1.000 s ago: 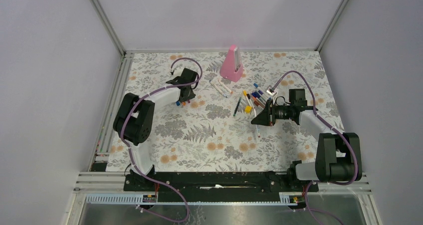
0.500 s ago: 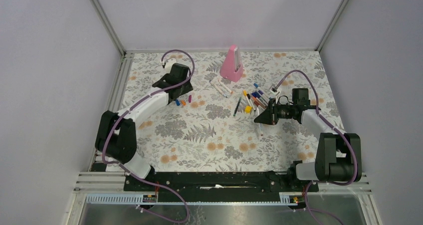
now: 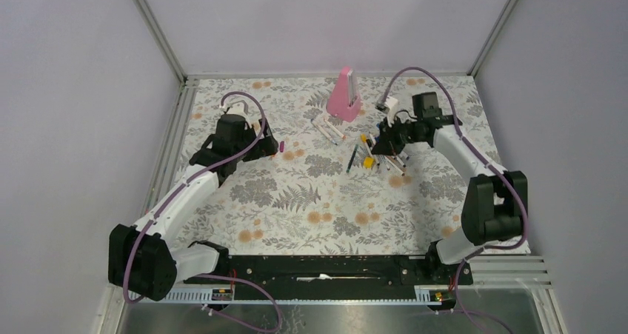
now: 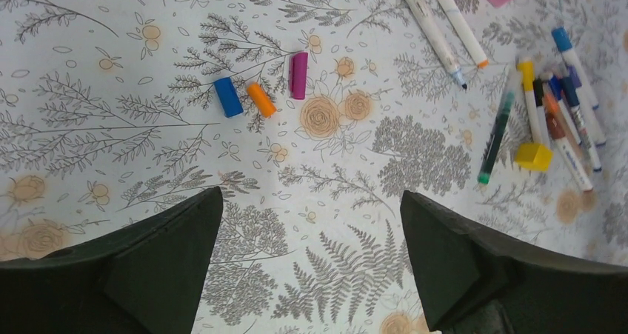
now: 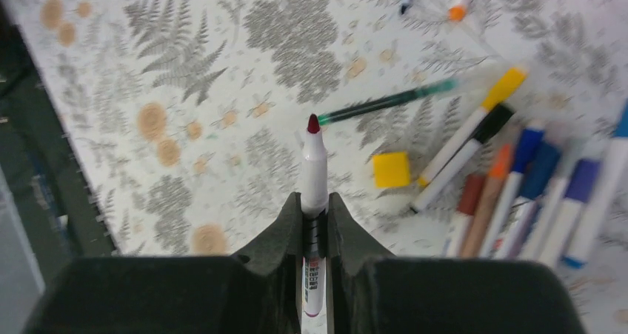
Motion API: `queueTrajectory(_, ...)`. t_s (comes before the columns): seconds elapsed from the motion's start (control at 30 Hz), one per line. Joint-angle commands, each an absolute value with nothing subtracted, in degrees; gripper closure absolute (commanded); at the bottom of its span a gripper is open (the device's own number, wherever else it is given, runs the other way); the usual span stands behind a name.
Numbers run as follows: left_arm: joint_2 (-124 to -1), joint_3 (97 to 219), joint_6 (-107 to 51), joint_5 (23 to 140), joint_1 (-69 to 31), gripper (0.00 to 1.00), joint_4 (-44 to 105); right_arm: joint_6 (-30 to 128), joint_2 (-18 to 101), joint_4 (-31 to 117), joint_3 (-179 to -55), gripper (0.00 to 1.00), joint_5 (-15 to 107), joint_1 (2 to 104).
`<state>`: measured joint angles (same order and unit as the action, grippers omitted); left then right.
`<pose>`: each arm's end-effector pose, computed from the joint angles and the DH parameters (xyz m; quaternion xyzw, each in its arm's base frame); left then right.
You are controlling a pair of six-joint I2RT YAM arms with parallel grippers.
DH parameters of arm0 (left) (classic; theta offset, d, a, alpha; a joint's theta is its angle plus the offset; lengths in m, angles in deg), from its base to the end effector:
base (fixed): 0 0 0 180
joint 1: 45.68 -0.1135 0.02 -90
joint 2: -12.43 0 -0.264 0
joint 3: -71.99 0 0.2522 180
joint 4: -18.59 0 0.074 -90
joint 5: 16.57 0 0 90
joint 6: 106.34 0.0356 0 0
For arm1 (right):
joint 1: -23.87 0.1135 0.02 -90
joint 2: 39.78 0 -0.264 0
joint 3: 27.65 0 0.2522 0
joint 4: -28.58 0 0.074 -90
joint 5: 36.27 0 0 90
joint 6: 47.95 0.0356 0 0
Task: Open the pen caps
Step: Place the pen at the center of the board.
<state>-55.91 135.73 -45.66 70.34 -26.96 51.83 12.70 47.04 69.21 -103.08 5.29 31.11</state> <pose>0.2473 -0.0818 0.2714 -0.0947 0.8929 -0.1568 0.4113 0.3068 0.0658 0.2503 -0.3974 0.7768 0.3238 0.3656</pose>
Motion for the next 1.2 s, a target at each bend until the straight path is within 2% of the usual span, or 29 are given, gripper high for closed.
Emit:
queueTrajectory(0.0, -53.59, 136.54, -37.48, 75.51, -27.63, 0.01, 52.07, 7.17, 54.12, 77.06, -114.75, 1.00, 18.37, 35.51)
queueTrajectory(0.2, -53.13, 134.34, -33.68, 75.77, -27.66, 0.01, 51.26, 6.18, 66.08, 80.56, -130.95, 0.98, 27.98, 41.55)
queueTrajectory(0.73, -56.69, 136.02, -32.02, 82.69, -30.08, 0.01, 51.20, 7.87, 98.75, 87.10, -171.04, 0.93, 40.37, 49.80)
queueTrajectory(1.03, -57.29, 136.02, -32.75, 86.61, -31.89, 0.01, 50.35, 7.93, 103.65, 85.54, -174.22, 0.82, 44.50, 50.32)
queueTrajectory(1.17, -57.21, 135.94, -32.90, 87.63, -32.56, 0.01, 50.27, 8.44, 104.10, 85.45, -174.31, 0.66, 44.59, 50.56)
